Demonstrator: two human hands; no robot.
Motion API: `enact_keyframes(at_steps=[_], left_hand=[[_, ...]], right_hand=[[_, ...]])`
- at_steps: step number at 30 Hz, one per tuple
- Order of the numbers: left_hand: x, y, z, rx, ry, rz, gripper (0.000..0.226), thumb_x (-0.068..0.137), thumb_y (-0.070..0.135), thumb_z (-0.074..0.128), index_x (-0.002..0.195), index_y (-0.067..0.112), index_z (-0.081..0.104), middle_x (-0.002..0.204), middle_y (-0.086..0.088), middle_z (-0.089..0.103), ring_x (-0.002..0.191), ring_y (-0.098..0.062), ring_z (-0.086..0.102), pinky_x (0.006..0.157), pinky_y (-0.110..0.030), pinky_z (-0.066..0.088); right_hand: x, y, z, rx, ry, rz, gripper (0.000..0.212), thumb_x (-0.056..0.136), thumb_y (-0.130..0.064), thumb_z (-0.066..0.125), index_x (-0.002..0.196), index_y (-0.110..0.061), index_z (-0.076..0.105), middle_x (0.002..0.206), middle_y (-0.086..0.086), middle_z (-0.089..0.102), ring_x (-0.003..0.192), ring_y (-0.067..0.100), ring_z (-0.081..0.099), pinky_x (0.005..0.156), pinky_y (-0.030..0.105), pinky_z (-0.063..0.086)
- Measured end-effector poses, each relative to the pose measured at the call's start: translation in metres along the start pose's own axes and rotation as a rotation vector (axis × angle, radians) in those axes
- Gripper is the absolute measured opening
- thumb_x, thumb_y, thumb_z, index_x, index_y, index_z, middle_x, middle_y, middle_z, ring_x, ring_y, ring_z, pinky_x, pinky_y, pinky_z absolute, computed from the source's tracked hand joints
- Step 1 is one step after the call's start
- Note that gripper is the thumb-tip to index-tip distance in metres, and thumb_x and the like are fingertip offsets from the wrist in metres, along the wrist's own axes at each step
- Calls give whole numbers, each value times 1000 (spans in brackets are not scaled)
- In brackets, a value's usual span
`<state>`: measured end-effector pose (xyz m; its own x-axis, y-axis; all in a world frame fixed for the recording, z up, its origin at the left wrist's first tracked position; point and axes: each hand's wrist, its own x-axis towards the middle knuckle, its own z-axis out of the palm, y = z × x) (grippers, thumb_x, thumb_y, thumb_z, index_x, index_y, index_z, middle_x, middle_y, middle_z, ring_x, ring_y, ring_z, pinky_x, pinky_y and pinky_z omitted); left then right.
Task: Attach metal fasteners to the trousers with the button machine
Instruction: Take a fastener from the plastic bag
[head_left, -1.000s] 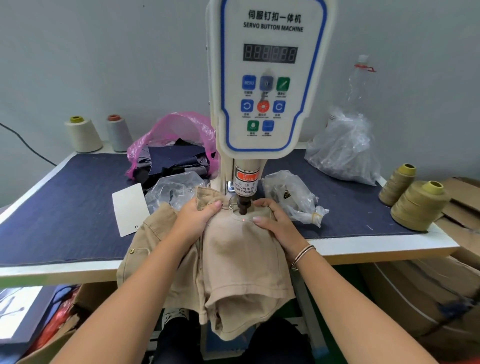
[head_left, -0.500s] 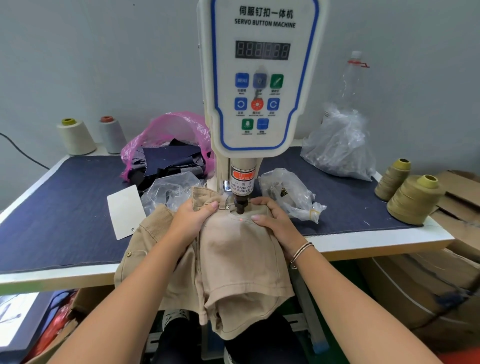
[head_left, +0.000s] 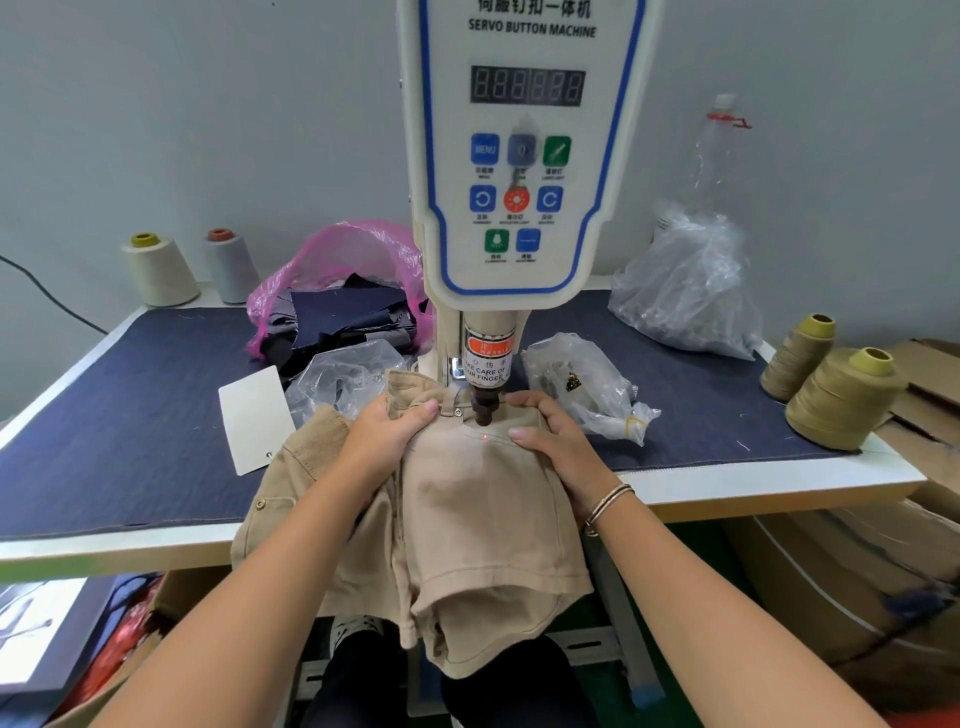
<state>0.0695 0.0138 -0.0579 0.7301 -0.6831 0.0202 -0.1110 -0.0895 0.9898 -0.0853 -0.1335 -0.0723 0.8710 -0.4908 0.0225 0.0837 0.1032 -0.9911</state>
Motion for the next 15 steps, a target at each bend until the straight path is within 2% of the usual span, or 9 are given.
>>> enact_keyframes(at_steps=[3, 8, 12, 15], left_hand=[[-1, 1, 0, 5, 1, 5, 6, 89, 28, 65, 89, 33, 65, 77, 29, 69, 72, 14, 63, 56, -3, 41], [0, -1, 0, -18, 24, -9, 5, 87, 29, 67, 91, 32, 65, 83, 21, 71, 75, 9, 65, 66, -14, 43], [0, -1, 0, -18, 20, -8, 6, 87, 30, 67, 92, 32, 64, 83, 21, 70, 73, 12, 64, 62, -10, 42], [0, -2, 0, -55, 17, 0, 7, 88, 24, 67, 94, 28, 66, 85, 17, 72, 77, 6, 66, 62, -8, 46]], right_hand=[[0, 0, 0, 6, -7, 1, 31, 71, -21, 66, 95, -40, 66, 118, 6, 58, 96, 13, 61, 75, 22, 50], [-1, -1, 0, 22, -8, -3, 31, 72, -19, 65, 98, -36, 65, 115, 4, 59, 90, 8, 63, 73, 21, 51], [-2, -2, 1, 16, -4, 6, 34, 72, -18, 64, 103, -30, 62, 113, 3, 60, 89, 7, 63, 72, 19, 50], [-3, -3, 1, 12, 12, -5, 32, 76, -11, 63, 104, -26, 61, 104, 0, 62, 85, 6, 62, 72, 19, 50]])
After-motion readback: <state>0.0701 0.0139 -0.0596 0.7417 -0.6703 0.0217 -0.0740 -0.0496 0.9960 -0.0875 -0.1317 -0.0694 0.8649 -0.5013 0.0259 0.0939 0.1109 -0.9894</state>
